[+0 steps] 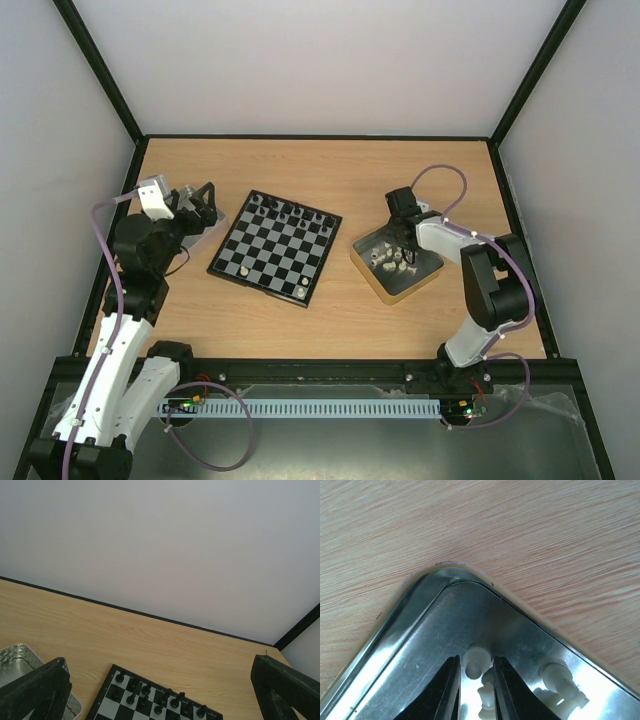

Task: Set up the chess pieces on the board
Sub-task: Pick up the chess piece from the storage box.

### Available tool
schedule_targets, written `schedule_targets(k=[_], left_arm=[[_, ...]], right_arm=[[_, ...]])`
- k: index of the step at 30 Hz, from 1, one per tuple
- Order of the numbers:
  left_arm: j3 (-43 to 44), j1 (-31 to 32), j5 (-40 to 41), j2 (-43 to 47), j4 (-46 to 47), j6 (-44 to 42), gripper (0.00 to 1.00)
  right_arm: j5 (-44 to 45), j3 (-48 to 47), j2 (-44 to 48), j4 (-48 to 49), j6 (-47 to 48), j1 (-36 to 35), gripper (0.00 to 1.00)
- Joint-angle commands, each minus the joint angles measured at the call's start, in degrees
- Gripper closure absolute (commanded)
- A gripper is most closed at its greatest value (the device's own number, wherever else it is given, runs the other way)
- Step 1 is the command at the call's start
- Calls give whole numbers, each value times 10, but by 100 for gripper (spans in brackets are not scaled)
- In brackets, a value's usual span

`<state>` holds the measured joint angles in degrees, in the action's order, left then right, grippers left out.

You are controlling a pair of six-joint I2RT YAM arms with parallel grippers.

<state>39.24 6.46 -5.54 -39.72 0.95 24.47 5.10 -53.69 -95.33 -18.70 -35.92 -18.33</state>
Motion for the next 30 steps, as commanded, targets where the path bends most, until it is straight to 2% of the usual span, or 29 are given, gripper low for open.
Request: schedule_targets(k=[1, 5, 9, 12, 18, 24, 30], left_arm=[[-7, -3, 0, 3, 10, 0, 1], [-7, -3, 0, 3, 10, 0, 1], [-7, -3, 0, 2, 10, -1, 1], [-7, -3, 0, 3, 10, 0, 1], [-7, -3, 0, 4, 10, -1, 1], [-7, -3, 0, 5, 10, -1, 0], [-7, -3, 0, 8, 9, 0, 1]], right_arm=[[12, -17, -20, 8, 24, 3, 81], [15, -14, -27, 10, 28, 3, 81], [23, -13, -24, 15, 34, 4, 87], [37, -15, -23, 18, 44, 4, 88], [46, -21, -39, 21, 55, 4, 83], [46, -26, -37, 18, 53, 4, 96], [34, -29, 18, -6, 43, 3, 97]])
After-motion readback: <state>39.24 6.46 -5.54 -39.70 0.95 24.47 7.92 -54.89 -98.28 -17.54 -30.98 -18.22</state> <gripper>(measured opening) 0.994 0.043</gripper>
